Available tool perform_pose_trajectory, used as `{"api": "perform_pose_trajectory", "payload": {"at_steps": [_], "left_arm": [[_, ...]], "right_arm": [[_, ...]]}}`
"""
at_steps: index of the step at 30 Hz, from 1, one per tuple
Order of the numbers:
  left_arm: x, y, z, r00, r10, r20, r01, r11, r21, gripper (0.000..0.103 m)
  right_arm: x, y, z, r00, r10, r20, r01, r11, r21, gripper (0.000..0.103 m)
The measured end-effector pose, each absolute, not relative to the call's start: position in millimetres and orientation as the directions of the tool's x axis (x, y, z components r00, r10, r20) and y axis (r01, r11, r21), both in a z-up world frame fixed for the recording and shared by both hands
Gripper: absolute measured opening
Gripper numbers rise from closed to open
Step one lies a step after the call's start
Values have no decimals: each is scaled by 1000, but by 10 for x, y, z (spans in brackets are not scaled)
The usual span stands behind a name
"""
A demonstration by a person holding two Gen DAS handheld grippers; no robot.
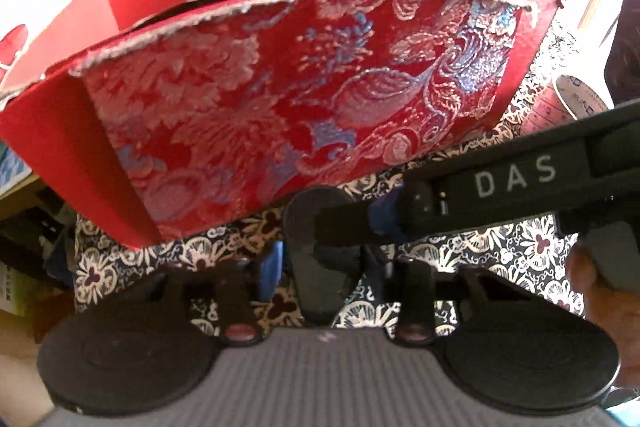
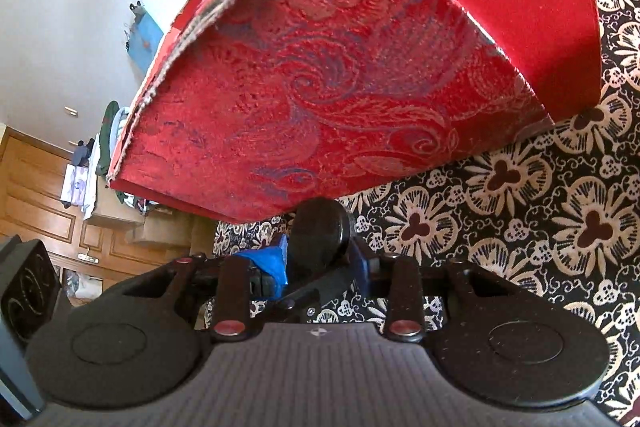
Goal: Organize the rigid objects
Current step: 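Close the right gripper on the white tape roll beside the box, then carry the white tape roll into the red box and open the right gripper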
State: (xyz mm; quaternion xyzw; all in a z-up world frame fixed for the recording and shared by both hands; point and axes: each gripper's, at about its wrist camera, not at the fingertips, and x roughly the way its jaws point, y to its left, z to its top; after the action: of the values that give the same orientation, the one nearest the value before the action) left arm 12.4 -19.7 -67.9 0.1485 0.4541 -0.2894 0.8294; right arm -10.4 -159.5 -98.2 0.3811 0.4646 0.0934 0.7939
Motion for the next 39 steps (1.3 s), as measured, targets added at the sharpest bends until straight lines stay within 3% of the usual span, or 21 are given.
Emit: {"api": "perform_pose_trajectory", "payload": {"at_steps": [12, 21, 30, 35, 39], "left_arm": [[159, 110, -519, 311, -480, -820, 586, 776, -233, 40], [-140, 10, -88, 342, -557, -757, 697, 690, -193, 40], [-221, -113, 650, 454, -658, -601, 778, 621, -92, 40], [68, -125, 901, 527, -656, -540, 758, 650, -51, 40], [347, -158, 856, 568, -617, -545, 726, 687, -21, 40]], "right_arm": [[-303, -1809, -1032, 533, 580, -616, 264, 578, 772, 19], [-656, -2055, -427, 647, 543, -535, 169, 582, 795, 14], [-284, -2087, 292, 758, 498, -421, -25, 668, 744, 13], [225, -1934, 415, 766, 476, -433, -106, 757, 644, 12], [626, -1799, 279, 728, 484, -486, -97, 774, 625, 11]]}}
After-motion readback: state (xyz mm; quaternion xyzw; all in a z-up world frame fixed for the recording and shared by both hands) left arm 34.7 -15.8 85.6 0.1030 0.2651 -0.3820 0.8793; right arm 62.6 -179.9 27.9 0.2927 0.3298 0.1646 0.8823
